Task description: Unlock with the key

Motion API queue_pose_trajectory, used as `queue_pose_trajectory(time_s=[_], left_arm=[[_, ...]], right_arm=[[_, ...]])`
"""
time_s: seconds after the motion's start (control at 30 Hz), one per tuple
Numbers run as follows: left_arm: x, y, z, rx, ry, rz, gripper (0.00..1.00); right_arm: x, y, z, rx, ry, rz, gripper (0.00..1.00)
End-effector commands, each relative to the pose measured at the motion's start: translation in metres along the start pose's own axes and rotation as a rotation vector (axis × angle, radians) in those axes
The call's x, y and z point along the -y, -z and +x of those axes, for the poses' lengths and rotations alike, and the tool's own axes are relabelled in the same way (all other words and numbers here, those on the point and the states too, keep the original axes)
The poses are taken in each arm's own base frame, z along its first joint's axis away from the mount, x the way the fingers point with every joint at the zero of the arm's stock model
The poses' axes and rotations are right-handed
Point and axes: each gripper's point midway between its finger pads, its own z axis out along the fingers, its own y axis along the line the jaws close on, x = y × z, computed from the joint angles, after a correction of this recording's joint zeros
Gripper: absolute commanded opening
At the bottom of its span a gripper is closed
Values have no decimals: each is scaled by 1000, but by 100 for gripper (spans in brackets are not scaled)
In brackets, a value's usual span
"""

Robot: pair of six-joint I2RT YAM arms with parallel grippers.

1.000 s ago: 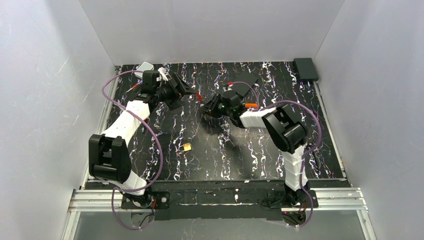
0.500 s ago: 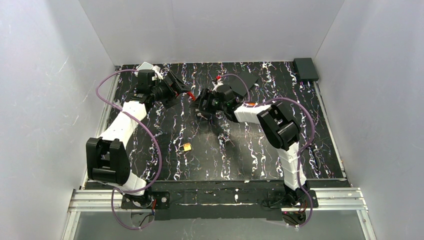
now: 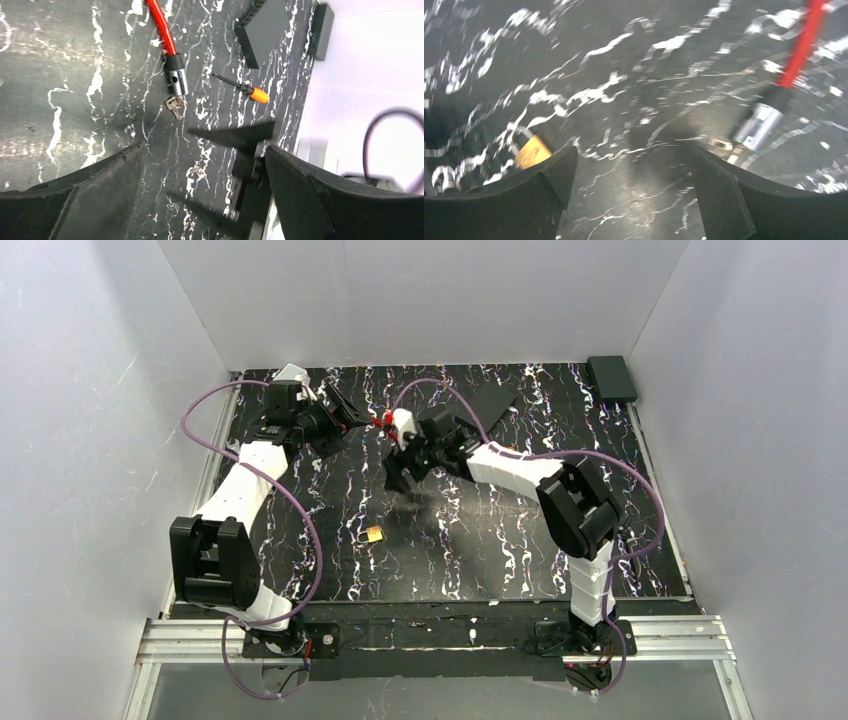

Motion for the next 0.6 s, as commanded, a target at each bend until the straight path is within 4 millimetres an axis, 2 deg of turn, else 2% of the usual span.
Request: queue_pose_trajectory(time_s=[0.0, 0.17, 0.4, 0.57], left_arm=[[5, 23, -23, 80, -34, -20, 86], [-8, 27, -33, 98, 2, -60, 85], [-22, 31, -43, 113, 62, -85, 83], [-24, 29, -43, 101, 83, -76, 81]], right_arm=[[-55, 8, 26, -52, 374, -170, 91], [-89, 1, 44, -43, 558, -244, 94], [-115, -19, 71, -124, 660, -299, 94], [-127, -33, 75, -116, 713, -303, 92]])
